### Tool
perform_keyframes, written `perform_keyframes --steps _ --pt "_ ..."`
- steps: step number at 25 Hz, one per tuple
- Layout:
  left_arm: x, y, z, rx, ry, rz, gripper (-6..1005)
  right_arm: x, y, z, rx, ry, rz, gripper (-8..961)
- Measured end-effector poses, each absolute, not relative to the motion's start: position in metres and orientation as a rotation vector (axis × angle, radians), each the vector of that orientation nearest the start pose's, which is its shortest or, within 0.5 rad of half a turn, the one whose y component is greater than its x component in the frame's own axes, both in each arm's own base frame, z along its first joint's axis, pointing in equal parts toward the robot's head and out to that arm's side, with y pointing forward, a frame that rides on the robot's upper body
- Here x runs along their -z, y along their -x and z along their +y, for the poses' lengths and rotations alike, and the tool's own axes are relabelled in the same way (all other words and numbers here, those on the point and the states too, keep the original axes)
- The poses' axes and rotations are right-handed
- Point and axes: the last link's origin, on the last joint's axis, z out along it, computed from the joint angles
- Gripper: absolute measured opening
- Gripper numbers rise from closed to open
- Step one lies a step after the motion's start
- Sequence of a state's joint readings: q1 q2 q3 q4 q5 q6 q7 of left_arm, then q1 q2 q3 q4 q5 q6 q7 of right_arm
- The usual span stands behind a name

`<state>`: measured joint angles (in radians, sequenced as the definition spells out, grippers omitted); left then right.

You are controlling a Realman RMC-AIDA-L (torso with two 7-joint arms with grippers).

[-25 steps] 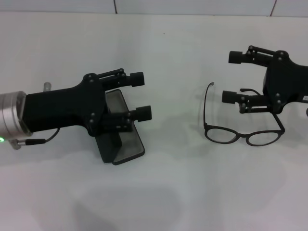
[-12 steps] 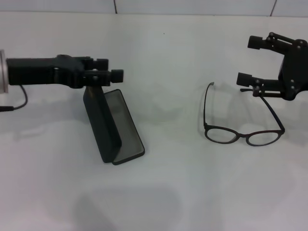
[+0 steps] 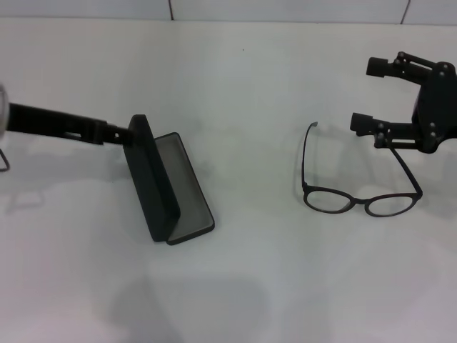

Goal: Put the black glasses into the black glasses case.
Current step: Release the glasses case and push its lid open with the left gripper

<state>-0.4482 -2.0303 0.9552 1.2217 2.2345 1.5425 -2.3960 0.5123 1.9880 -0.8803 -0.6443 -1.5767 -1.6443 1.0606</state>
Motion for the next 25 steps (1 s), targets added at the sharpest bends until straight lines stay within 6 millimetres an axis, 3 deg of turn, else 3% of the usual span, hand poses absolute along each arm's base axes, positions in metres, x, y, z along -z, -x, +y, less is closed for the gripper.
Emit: perform_keyframes --steps 10,25 --pt "-0.048 0.231 0.343 0.132 2.504 -1.399 778 -0.04 -0.229 0.339 -0.948 2.622 0.03 870" --pt "-0.03 0.226 0.355 0.028 2.378 -1.579 747 -0.033 -0.228 0.342 -0.85 2.681 -0.037 869"
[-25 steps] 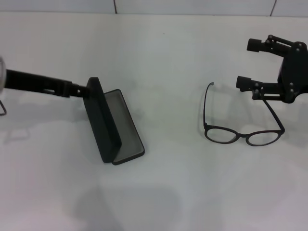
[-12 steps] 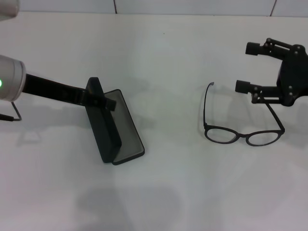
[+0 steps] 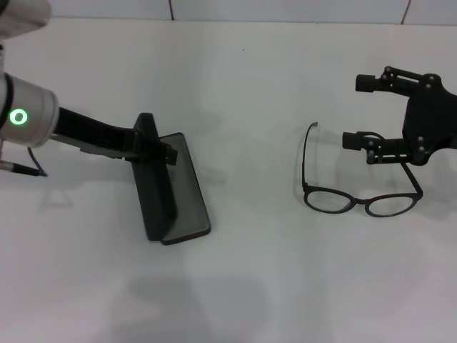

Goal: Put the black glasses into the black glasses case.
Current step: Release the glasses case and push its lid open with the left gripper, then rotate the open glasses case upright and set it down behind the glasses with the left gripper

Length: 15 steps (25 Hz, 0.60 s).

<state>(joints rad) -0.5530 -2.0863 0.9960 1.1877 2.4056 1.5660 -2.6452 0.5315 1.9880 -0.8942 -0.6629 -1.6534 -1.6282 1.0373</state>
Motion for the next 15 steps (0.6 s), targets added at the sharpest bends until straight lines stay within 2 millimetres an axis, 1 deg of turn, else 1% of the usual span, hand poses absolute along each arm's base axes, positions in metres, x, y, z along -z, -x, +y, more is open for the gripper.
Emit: perform_keyframes --steps 3,6,9,13,15 --pt "-0.021 0.224 0.36 -0.057 2.349 -1.565 741 -0.032 -0.229 0.344 -0.825 2.677 -0.049 869" --pt "-0.017 0.221 0.363 -0.1 2.334 -1.533 735 -0.031 -0.231 0.345 -0.797 2.679 -0.05 869" --pt "-0.018 0.216 0.366 -0.109 2.328 -1.499 728 -0.03 -0.232 0.345 -0.79 2.686 -0.051 869" --pt "-0.022 0.215 0.368 -0.113 2.329 -1.479 720 -0.031 -0.231 0.344 -0.788 2.687 -0.059 869" --pt "-0.022 0.215 0.368 -0.122 2.338 -1.458 678 -0.032 -0.232 0.344 -0.785 2.685 -0.063 869"
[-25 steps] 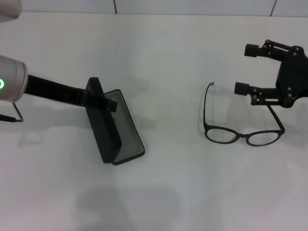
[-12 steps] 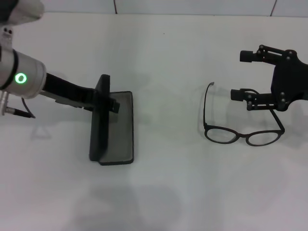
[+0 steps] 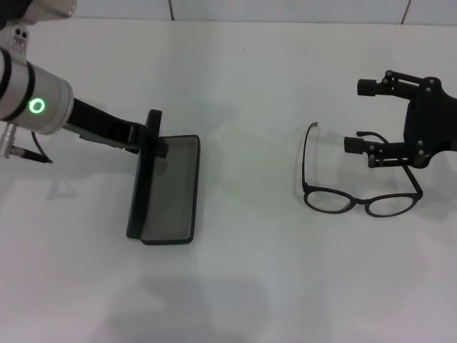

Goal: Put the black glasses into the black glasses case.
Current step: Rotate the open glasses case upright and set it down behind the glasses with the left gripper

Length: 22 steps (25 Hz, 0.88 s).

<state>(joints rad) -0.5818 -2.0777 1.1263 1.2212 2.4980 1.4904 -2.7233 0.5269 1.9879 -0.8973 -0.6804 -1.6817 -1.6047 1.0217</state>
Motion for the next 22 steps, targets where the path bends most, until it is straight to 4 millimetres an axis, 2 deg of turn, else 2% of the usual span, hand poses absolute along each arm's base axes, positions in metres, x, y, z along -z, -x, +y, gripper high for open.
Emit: perform_keyframes --steps 10,15,17,22 --pt "-0.028 0.212 0.371 -0.178 2.391 -1.306 468 -0.034 -0.233 0.34 -0.8 2.692 -0.07 869" --pt "-0.031 0.214 0.373 -0.213 2.433 -1.196 240 -0.034 -0.232 0.337 -0.813 2.7 -0.077 869" --pt "-0.032 0.211 0.376 -0.216 2.456 -1.136 199 -0.034 -0.231 0.333 -0.831 2.712 -0.102 869" --pt "-0.034 0.194 0.392 -0.219 2.521 -0.889 199 -0.028 -0.23 0.316 -0.85 2.811 -0.2 869"
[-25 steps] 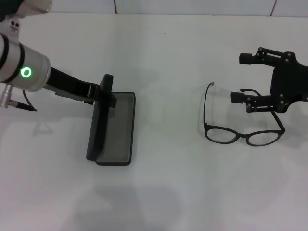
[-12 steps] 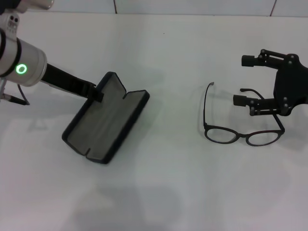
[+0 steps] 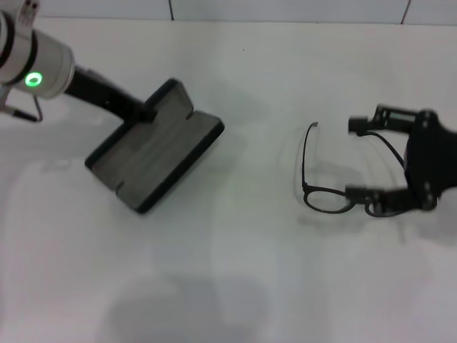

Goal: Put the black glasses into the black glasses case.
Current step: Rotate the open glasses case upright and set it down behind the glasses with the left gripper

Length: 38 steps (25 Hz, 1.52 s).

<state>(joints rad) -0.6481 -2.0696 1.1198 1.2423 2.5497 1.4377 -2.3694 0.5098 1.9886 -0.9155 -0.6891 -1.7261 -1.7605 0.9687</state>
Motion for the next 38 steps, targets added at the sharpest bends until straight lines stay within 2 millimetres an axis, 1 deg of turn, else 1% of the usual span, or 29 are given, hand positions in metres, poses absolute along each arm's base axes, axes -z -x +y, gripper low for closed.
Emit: perform_keyframes --steps 4,6,7,8,11,16,20,29,30,31,37,38 --pt "-0.032 0.176 0.407 -0.241 2.576 -0.613 199 -0.017 -0.227 0.307 -0.838 2.898 -0.26 870" --pt "-0.028 0.165 0.416 -0.293 2.607 -0.461 199 -0.012 -0.227 0.304 -0.835 2.918 -0.266 870" --pt "-0.023 0.158 0.42 -0.335 2.629 -0.378 199 -0.012 -0.227 0.304 -0.835 2.918 -0.266 870" --pt "-0.018 0.154 0.422 -0.367 2.645 -0.324 199 -0.007 -0.228 0.3 -0.834 2.928 -0.255 870" --pt "-0.001 0.138 0.428 -0.462 2.69 -0.139 199 -0.004 -0.231 0.298 -0.835 2.926 -0.235 868" --pt "0.027 0.116 0.425 -0.575 2.755 0.094 199 -0.002 -0.239 0.293 -0.847 2.901 -0.213 864" --pt "0.041 0.105 0.419 -0.621 2.782 0.188 200 0.002 -0.242 0.291 -0.861 2.876 -0.212 861" --pt "0.055 0.101 0.413 -0.654 2.785 0.249 200 0.005 -0.244 0.294 -0.863 2.849 -0.176 854" --pt "0.057 0.101 0.412 -0.664 2.783 0.262 200 0.005 -0.244 0.293 -0.865 2.847 -0.173 853" --pt "0.064 0.1 0.408 -0.697 2.776 0.286 200 0.005 -0.244 0.293 -0.865 2.847 -0.171 853" --pt "0.068 0.098 0.405 -0.729 2.769 0.272 200 0.005 -0.245 0.294 -0.859 2.844 -0.163 848" --pt "0.068 0.098 0.405 -0.729 2.77 0.268 219 0.005 -0.245 0.294 -0.858 2.844 -0.163 847"
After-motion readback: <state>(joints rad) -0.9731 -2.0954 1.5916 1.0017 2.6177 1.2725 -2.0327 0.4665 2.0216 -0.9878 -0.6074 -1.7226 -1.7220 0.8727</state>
